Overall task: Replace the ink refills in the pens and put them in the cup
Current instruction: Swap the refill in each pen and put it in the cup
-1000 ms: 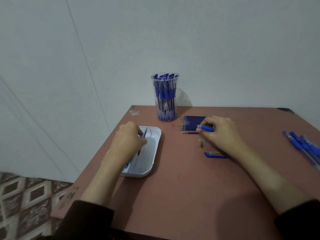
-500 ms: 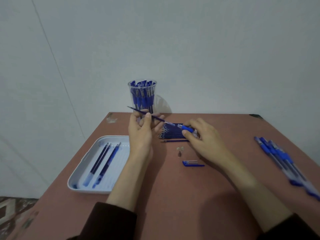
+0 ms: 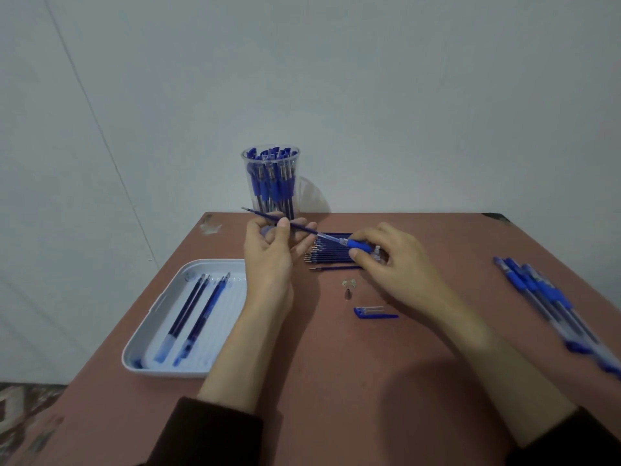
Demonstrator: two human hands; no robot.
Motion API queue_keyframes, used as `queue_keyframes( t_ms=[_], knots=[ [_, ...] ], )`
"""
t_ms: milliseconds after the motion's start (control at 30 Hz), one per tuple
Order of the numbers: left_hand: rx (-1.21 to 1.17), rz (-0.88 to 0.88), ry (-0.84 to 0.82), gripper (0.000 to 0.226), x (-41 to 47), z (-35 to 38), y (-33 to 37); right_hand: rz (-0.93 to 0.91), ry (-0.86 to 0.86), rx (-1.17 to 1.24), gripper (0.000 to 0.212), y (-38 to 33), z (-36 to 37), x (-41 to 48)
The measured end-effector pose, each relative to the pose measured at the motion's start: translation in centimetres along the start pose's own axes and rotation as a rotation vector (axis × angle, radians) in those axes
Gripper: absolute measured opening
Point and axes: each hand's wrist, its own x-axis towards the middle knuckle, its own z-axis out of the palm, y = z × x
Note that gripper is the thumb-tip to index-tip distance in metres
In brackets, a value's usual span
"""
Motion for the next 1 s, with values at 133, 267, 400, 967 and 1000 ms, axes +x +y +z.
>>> queue_keyframes(
  t_ms=[133, 267, 400, 967, 1000],
  knots=[
    [0.005, -0.014, -0.013, 0.007, -0.10, 0.08, -0.12, 0.001, 0.008, -0.016, 0.013, 0.14, 0.14, 0.01],
    [0.020, -0.009, -0.022, 0.008, -0.05, 0.05, -0.22, 0.009, 0.018, -0.007, 0.013, 0.12, 0.02, 0.02],
    [0.007, -0.016, -0.019, 0.011, -0.06, 0.03, -0.33, 0.023, 0.036, 0.006, 0.013, 0.06, -0.20, 0.00],
    [-0.005, -0.061, -0.056, 0.014, -0.25, 0.07, -0.80, 0.041, 0.031, 0.001, 0.011, -0.13, -0.15, -0.15],
    [0.014, -0.077, -0.082, 0.014, -0.31, 0.07, -0.96, 0.032, 0.027, 0.014, 0.011, -0.17, -0.07, -0.16]
  ],
)
